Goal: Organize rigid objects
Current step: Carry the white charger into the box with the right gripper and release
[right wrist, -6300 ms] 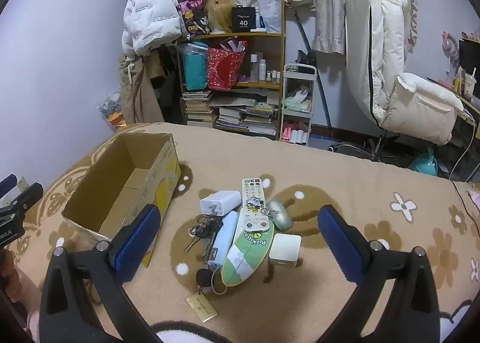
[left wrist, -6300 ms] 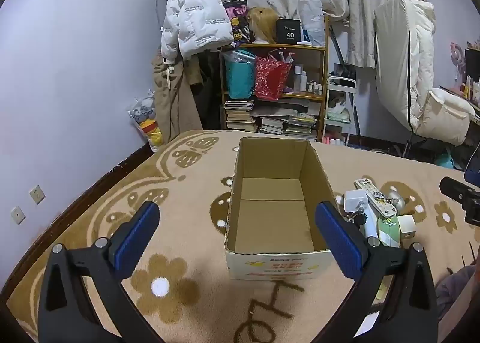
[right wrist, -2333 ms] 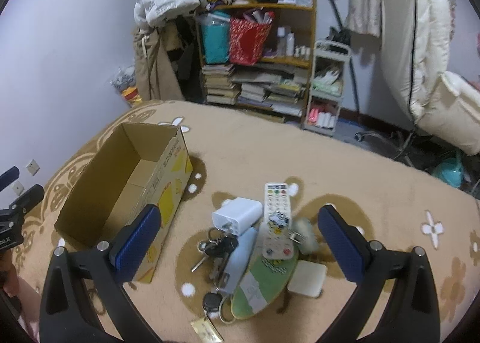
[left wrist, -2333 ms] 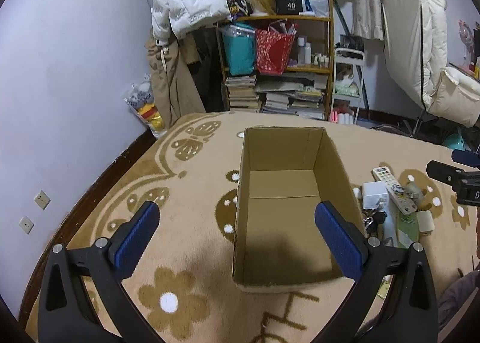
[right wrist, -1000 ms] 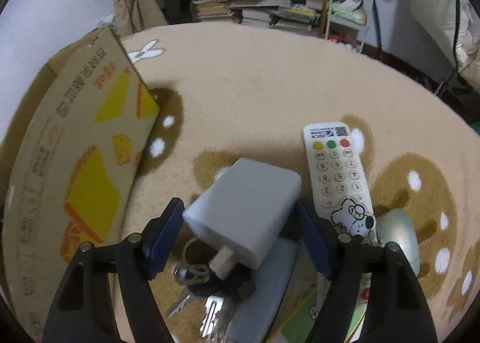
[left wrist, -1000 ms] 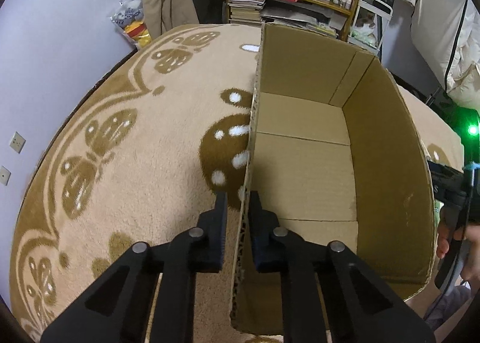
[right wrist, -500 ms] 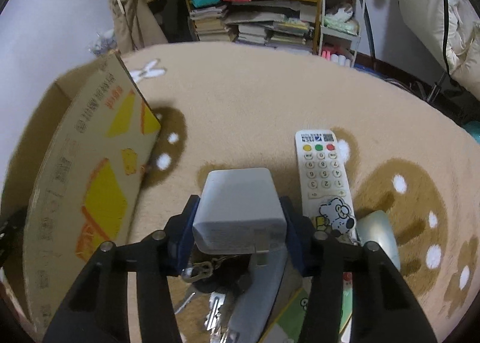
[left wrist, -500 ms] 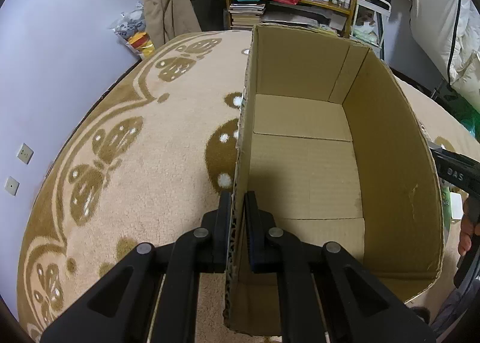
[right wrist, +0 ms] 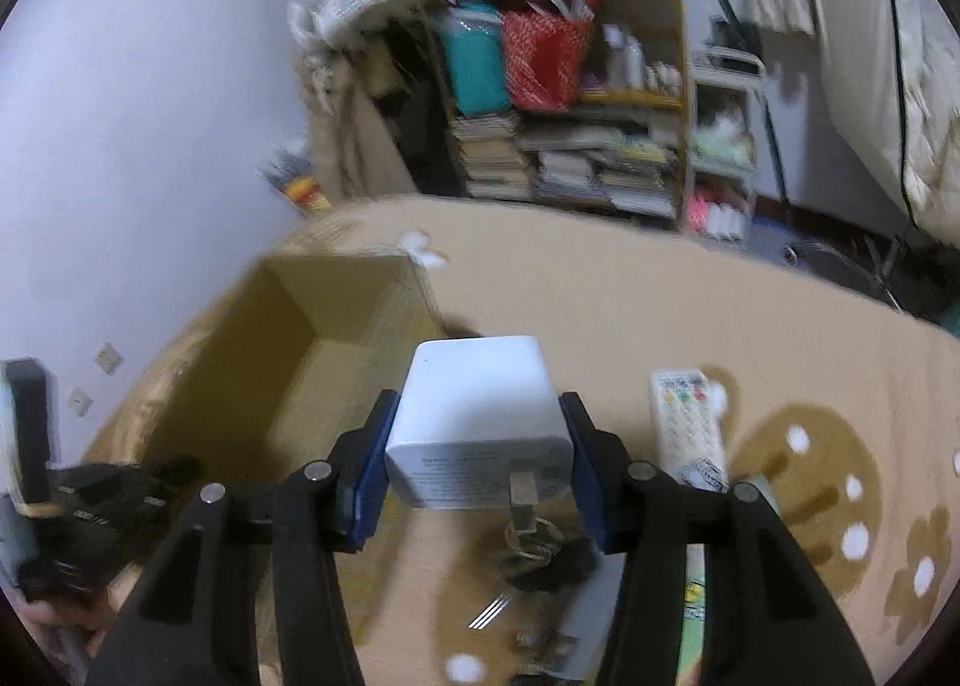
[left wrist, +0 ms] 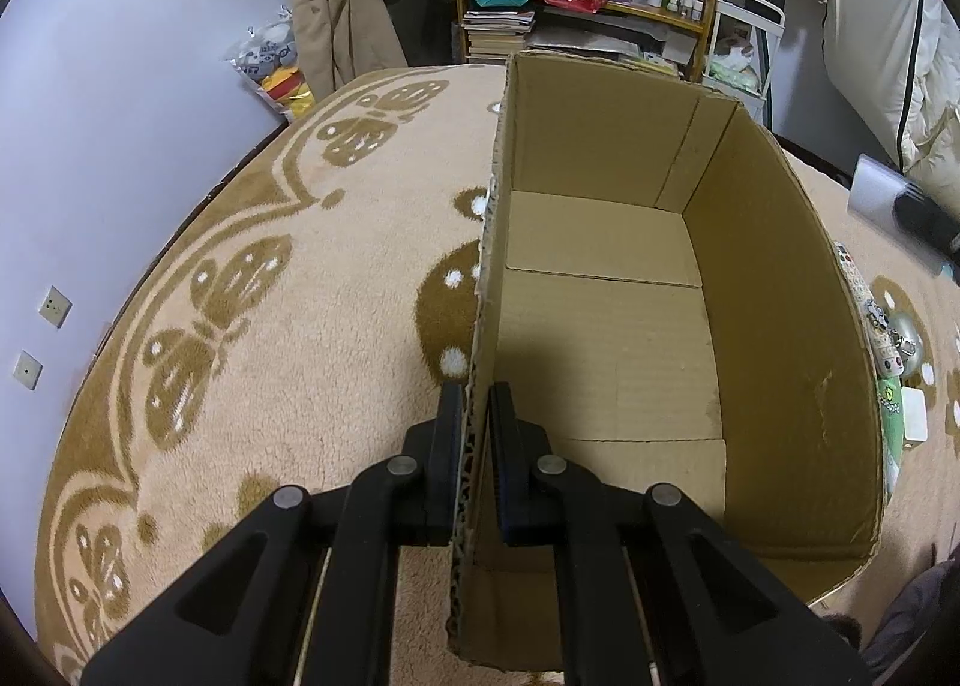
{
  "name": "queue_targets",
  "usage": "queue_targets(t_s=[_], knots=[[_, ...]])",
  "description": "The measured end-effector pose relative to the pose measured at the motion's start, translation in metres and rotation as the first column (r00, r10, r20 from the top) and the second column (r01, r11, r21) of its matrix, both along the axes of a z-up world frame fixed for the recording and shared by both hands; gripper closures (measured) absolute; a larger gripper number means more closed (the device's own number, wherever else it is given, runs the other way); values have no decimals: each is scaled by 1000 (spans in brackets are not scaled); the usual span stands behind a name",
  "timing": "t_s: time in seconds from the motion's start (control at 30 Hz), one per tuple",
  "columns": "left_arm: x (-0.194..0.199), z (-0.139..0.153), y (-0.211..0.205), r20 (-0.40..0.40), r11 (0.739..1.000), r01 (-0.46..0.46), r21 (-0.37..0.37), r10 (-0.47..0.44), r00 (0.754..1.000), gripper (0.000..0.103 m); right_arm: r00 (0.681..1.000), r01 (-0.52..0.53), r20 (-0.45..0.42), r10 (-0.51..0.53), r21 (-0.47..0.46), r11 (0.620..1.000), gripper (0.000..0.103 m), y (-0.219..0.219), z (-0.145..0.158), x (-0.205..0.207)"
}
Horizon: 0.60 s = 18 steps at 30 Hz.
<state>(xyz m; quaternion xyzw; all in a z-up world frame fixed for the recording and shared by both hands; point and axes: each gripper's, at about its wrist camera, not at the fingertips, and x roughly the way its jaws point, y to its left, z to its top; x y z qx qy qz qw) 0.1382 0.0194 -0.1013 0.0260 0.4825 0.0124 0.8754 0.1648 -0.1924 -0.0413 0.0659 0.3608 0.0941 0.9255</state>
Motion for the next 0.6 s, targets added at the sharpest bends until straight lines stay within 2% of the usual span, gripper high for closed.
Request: queue_targets(t_s=[0.1, 0.2, 0.43, 0.6], knots=[[0, 0, 0, -1, 1000, -1, -3, 1, 1000, 95, 998, -49, 45, 48, 30, 998, 47, 25, 9, -5], [-1, 0, -1, -3, 1000, -1, -3, 1, 1000, 95, 994, -102, 50, 101, 25, 994, 47, 51, 6, -6], [-1, 2, 0, 6, 1000, -14, 1, 14, 1000, 94, 983, -183, -21, 182, -52, 982, 47, 95, -25, -12], [-1, 1, 2, 2, 1000, -14, -10, 14, 1000, 94, 980, -194, -51, 191, -54, 980, 47, 99, -33, -10]])
